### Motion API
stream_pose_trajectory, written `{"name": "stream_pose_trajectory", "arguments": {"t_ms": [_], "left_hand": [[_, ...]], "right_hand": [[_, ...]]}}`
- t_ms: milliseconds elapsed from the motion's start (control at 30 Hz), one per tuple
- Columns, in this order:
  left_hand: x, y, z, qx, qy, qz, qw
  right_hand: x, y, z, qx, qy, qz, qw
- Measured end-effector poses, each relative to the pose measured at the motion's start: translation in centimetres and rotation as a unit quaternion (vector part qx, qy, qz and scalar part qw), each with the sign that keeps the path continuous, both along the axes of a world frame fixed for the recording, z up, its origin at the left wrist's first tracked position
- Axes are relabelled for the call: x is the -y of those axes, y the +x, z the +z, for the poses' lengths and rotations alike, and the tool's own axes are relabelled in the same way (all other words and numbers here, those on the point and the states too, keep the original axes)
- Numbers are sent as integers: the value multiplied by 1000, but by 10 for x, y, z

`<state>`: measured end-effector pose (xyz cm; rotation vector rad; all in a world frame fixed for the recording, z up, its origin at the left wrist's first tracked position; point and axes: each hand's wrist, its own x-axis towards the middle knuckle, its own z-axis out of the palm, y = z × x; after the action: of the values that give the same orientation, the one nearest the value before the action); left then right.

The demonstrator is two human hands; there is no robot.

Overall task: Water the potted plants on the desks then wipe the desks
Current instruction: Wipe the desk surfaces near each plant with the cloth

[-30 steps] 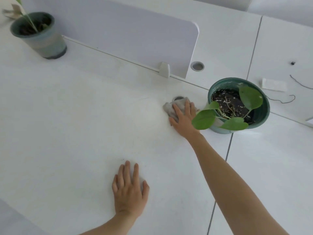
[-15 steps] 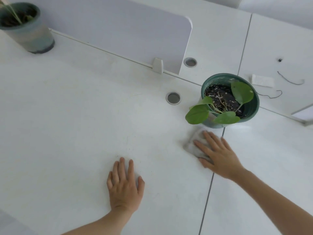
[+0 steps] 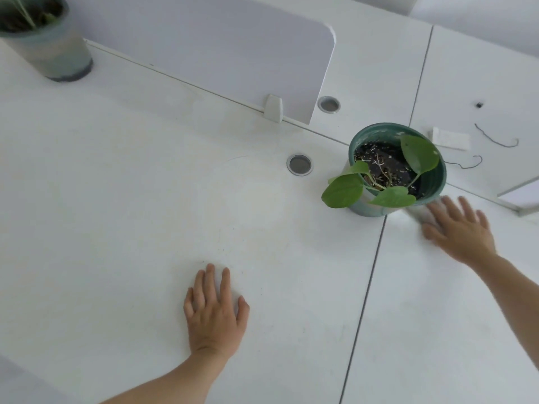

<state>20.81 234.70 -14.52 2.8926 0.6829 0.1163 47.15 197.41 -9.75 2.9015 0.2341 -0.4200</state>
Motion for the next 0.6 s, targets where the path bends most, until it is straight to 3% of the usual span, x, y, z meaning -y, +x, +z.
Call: {"name": "stream_pose_trajectory", "arguments": {"t_ms": [67,200,400,533,600], "left_hand": [[0,0,-1,0,0,0,1000],[1,-1,0,6,-4,2,1000],[1,2,6,-30,-17,2,999],[1,1,15,-88,-53,-7,995],[2,0,18,-74,-81,1,994]], "right_hand": [[-11,10,-3,32,66,-105,992],[-60,7,-20,85,155,-177,968],[-88,-62,-16,53,210,-175,960],[-110,-142,-19,102,264,-179,942],[-120,-182,-20,150,279,-148,937]]}}
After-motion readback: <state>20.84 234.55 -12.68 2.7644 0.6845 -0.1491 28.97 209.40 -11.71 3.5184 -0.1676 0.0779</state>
